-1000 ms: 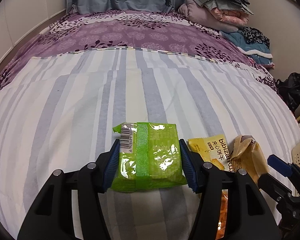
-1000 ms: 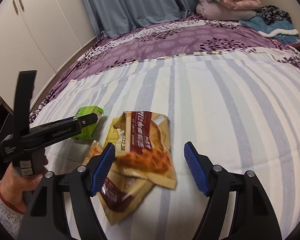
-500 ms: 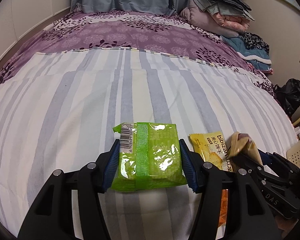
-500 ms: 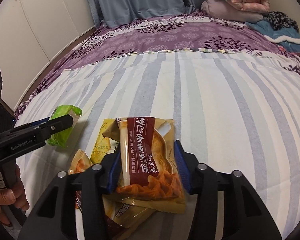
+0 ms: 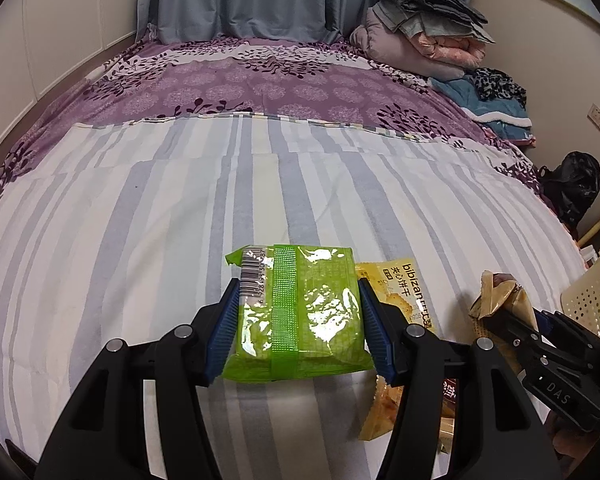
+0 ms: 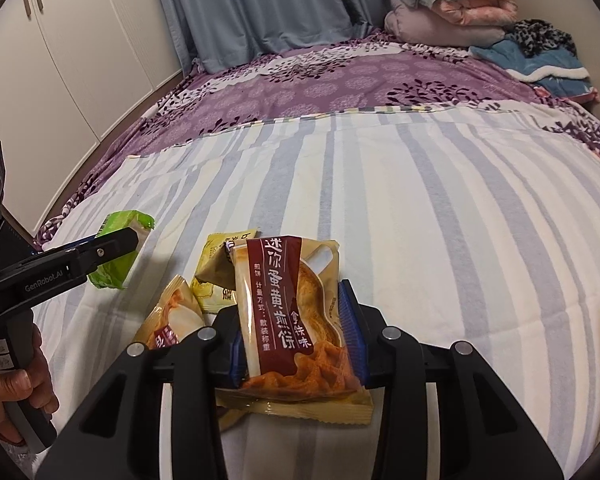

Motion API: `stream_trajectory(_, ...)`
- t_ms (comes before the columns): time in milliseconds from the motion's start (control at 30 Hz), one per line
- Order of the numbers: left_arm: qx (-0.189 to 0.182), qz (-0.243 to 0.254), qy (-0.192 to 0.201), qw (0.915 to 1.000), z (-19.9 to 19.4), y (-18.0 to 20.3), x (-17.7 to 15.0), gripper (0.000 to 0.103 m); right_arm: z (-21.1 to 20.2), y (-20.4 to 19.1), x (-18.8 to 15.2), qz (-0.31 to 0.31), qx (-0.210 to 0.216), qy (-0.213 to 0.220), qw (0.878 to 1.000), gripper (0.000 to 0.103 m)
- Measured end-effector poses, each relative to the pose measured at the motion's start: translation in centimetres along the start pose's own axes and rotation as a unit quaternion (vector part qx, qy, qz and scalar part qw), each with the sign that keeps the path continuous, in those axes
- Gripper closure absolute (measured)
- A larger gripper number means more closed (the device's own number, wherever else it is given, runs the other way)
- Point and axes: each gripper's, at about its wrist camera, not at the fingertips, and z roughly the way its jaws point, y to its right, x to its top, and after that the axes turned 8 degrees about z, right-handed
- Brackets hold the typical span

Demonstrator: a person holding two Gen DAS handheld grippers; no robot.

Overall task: Organize snacks
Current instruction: 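Grasp the brown pastry bag with the right gripper while the left holds the green pack, then carry the pastry bag with the right gripper to the basket while the left carries the green pack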

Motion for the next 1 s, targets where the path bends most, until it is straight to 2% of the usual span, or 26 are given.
stream_trajectory(533,0.0,0.026,0.024,0.9994,-4.9,2.8,-1.5,0.045,-7.4,2.0,-2.0,0.019,-0.004,0.045,0.999,0.064)
stream_trajectory(1000,-0.007,0.044,0.031,0.9985,-8.3,4.7,-4.5,0.045,-12.1,3.1,-4.3,0.025,-0.006,0.069,0.997,0.064)
